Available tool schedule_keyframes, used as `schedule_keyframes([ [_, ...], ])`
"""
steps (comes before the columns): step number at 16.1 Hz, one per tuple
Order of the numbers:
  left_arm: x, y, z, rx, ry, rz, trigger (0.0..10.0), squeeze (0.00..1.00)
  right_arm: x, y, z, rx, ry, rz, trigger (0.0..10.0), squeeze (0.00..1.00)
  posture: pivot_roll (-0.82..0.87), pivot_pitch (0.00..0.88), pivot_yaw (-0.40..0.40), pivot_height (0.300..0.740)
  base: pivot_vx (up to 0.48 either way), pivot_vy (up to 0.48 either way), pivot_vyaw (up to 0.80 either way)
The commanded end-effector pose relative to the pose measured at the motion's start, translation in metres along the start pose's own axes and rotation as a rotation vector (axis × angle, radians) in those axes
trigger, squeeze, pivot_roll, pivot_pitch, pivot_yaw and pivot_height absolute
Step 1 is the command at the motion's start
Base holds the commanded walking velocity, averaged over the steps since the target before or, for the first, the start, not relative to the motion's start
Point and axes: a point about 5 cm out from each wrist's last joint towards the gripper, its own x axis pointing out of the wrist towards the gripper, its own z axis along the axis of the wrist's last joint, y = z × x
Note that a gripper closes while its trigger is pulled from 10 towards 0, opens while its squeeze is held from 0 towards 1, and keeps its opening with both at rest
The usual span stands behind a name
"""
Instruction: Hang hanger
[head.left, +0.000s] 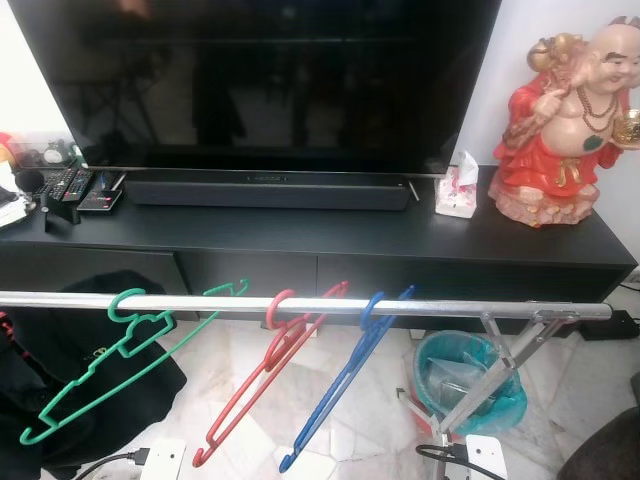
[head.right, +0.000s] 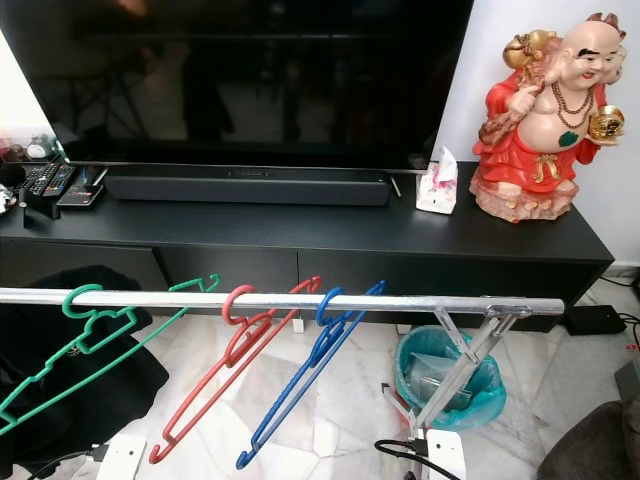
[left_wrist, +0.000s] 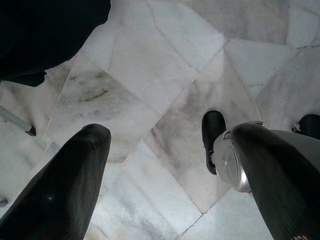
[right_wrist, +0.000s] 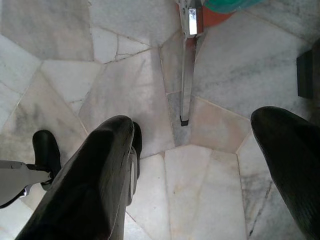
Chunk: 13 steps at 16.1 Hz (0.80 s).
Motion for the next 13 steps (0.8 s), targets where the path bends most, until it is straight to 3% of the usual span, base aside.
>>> schedule_keyframes([
  [1,-0.001,-0.001,-0.009,-0.001,0.035,0.004,10.0,0.0,0.0,-0.001,-0.003,0.002,0.004,-0.007,10.0,0.0,0.06,0.0,-0.005,0.732,0.0,0.0,0.0],
  [4,-0.005,-0.001,-0.026,-0.013,0.065,0.007,10.0,0.0,0.0,0.0,-0.004,0.004,0.003,-0.008,10.0,0.0,0.05,0.0,0.001,0.732,0.0,0.0,0.0],
  [8,-0.006,-0.003,-0.032,-0.016,0.072,-0.006,10.0,0.0,0.0,0.001,-0.005,0.005,0.006,-0.006,10.0,0.0,0.04,0.0,0.007,0.732,0.0,0.0,0.0],
  [13,-0.012,0.005,-0.05,-0.026,0.102,0.001,10.0,0.0,0.0,0.001,-0.006,0.005,0.007,-0.004,10.0,0.0,0.05,0.0,0.004,0.732,0.0,0.0,0.0],
])
